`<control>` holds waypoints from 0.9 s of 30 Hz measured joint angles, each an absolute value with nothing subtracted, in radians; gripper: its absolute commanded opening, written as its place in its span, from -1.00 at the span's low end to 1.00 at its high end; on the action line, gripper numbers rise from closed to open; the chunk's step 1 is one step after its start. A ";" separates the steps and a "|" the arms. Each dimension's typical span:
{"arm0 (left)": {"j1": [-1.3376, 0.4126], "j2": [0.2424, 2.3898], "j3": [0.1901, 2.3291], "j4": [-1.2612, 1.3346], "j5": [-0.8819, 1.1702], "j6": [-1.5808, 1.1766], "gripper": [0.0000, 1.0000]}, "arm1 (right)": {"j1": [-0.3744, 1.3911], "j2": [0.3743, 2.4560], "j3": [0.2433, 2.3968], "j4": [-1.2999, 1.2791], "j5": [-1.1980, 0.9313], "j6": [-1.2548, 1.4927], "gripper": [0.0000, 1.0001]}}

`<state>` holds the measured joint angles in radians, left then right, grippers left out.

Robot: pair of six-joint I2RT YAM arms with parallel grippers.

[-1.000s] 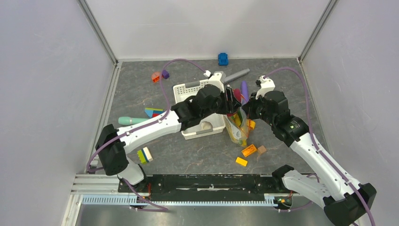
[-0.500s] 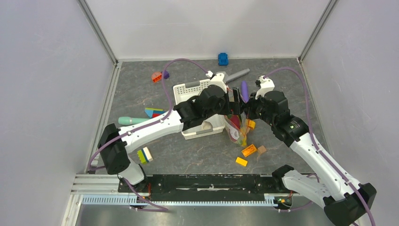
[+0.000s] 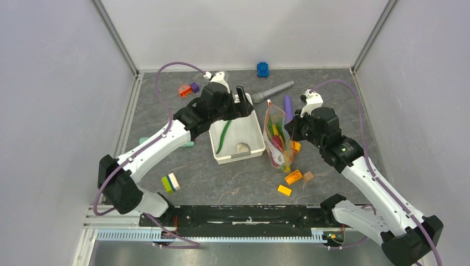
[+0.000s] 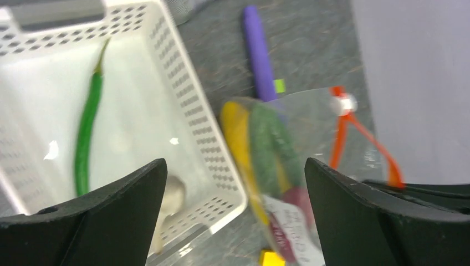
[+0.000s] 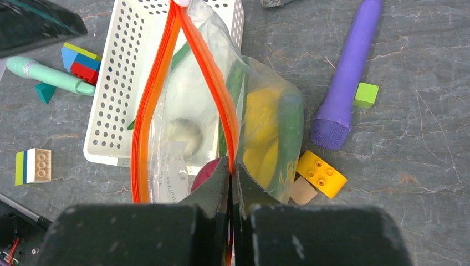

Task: Place the food in the zip-top bag and seal the zipper
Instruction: Pick up the fake vegetable from the bin.

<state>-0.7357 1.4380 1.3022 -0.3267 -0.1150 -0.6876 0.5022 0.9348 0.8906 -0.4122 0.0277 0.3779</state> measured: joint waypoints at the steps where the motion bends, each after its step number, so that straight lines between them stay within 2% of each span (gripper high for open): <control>1: -0.718 1.441 1.300 -0.355 -0.111 -0.688 0.99 | 0.503 0.935 0.890 -0.412 0.029 0.377 -0.97; 11: -0.697 1.564 1.274 -0.556 -0.075 -0.688 0.99 | 0.502 0.934 0.886 -0.413 0.038 0.370 -0.97; 19: -0.697 1.711 1.264 -0.612 -0.004 -0.688 0.99 | 0.502 0.934 0.885 -0.413 0.039 0.369 -0.97; 27: -0.697 1.832 1.263 -0.611 0.010 -0.689 0.86 | 0.502 0.936 0.871 -0.413 0.043 0.369 -0.97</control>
<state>-0.6968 1.8317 1.2629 -0.6109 0.0097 -0.6891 0.5022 0.9360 0.8711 -0.4126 0.0425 0.3691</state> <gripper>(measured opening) 0.947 0.016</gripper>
